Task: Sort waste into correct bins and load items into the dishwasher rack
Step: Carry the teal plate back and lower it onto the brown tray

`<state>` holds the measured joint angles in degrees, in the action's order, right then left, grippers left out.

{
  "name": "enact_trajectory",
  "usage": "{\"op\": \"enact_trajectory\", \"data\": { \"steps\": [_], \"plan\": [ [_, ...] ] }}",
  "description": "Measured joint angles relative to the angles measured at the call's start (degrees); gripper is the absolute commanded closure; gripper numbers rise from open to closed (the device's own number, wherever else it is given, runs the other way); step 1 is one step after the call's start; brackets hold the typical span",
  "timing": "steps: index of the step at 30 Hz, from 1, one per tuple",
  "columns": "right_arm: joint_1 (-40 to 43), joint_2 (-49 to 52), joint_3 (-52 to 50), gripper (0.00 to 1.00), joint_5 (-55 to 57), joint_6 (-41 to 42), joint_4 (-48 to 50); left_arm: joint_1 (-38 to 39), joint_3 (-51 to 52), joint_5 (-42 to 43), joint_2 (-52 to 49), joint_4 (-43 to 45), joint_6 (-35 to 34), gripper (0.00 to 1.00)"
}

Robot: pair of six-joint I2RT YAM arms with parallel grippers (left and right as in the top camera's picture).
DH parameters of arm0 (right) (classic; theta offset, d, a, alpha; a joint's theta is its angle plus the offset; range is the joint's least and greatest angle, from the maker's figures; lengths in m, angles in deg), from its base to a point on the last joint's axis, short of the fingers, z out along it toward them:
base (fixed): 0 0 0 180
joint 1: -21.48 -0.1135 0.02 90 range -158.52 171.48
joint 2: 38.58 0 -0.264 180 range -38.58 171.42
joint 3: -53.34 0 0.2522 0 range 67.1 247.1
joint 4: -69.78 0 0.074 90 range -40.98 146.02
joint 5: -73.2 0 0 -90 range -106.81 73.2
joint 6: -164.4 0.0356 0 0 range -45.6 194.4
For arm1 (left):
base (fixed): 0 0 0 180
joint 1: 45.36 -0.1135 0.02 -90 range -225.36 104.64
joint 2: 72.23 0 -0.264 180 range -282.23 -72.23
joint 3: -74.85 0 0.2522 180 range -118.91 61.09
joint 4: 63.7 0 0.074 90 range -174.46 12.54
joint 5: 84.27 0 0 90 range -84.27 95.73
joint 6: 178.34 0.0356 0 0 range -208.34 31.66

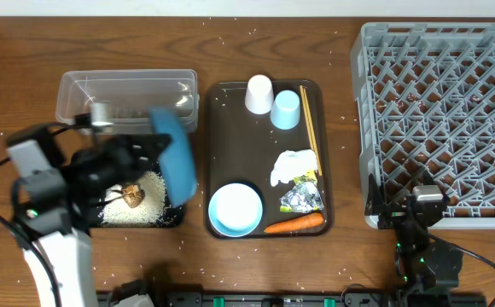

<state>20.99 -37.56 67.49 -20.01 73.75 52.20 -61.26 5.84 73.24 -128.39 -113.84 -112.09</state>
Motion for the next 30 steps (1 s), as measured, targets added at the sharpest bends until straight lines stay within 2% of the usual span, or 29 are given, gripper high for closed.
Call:
{"op": "enact_trajectory", "data": {
  "steps": [6,9,14,17,22,30],
  "plan": [
    [0.00,0.00,0.00,0.01,0.00,0.00,-0.02,22.16,-0.20,-21.35,4.07,5.66,-0.50,0.94],
    [0.00,0.00,0.00,0.01,0.00,0.00,-0.04,32.74,-0.20,-33.03,2.49,9.11,-0.46,0.94],
    [0.00,-0.02,0.00,0.01,0.00,0.00,0.00,45.18,-0.24,-49.94,-3.93,14.05,0.11,0.94],
    [0.00,-0.02,0.00,0.01,0.00,0.00,-0.02,49.99,-0.31,-56.33,-10.08,17.00,0.98,0.94],
    [0.00,0.00,0.00,0.01,0.00,0.00,-0.02,52.78,-0.31,-63.41,-20.06,22.10,1.55,0.94],
    [0.00,0.00,0.00,0.01,0.00,0.00,-0.02,52.83,-0.31,-67.67,-28.55,27.78,2.69,0.94]
  ]
}}
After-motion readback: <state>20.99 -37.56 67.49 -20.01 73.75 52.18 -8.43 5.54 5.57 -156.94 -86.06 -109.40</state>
